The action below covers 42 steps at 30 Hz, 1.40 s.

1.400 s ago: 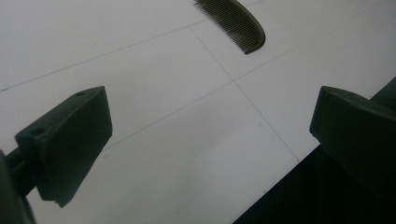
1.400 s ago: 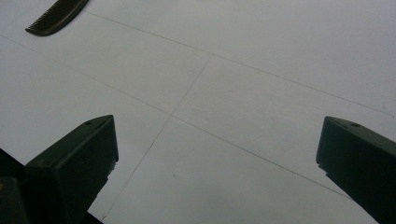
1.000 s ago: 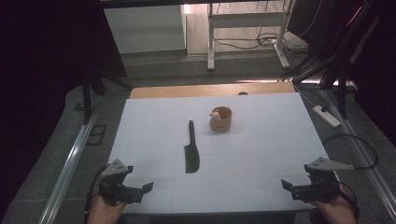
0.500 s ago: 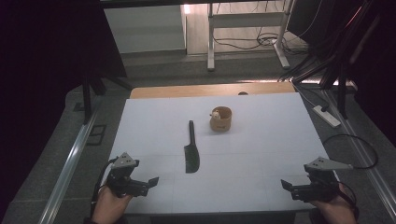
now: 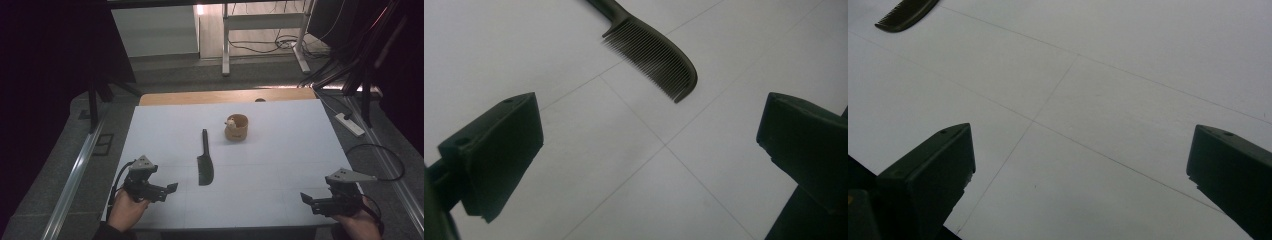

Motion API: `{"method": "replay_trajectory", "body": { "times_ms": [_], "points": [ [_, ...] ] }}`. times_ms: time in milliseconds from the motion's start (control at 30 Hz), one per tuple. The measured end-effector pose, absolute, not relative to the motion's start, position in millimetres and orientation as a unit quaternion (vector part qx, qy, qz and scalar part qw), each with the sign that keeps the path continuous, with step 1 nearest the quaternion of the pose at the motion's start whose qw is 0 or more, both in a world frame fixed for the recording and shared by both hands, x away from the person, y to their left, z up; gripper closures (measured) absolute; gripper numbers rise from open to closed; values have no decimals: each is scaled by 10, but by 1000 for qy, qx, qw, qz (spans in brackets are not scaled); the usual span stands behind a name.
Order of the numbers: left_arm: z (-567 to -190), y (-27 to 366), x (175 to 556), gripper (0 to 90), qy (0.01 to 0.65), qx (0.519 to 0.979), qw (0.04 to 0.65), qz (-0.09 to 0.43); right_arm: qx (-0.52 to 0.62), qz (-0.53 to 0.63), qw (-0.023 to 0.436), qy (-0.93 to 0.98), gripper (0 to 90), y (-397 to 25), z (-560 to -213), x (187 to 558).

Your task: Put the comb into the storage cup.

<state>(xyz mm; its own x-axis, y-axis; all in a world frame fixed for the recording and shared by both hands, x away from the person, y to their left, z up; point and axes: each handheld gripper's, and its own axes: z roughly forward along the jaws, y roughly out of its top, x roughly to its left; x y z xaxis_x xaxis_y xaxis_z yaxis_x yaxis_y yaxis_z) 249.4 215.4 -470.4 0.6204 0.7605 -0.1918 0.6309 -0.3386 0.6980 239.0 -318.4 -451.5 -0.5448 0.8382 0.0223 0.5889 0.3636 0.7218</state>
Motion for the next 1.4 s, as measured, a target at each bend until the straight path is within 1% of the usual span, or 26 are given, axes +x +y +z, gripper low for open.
{"method": "replay_trajectory", "body": {
  "times_ms": [667, 1400],
  "points": [
    [-4711, 1926, 2837, 0, 400, 839, 359, 83, 439, 346, 180, 810, 0, -3173, -4517, 2388],
    [-4658, 1687, 3222, 0, 391, 847, 352, 72, 438, 342, 180, 811, 0, -3169, -4520, 2390]
  ]
}}
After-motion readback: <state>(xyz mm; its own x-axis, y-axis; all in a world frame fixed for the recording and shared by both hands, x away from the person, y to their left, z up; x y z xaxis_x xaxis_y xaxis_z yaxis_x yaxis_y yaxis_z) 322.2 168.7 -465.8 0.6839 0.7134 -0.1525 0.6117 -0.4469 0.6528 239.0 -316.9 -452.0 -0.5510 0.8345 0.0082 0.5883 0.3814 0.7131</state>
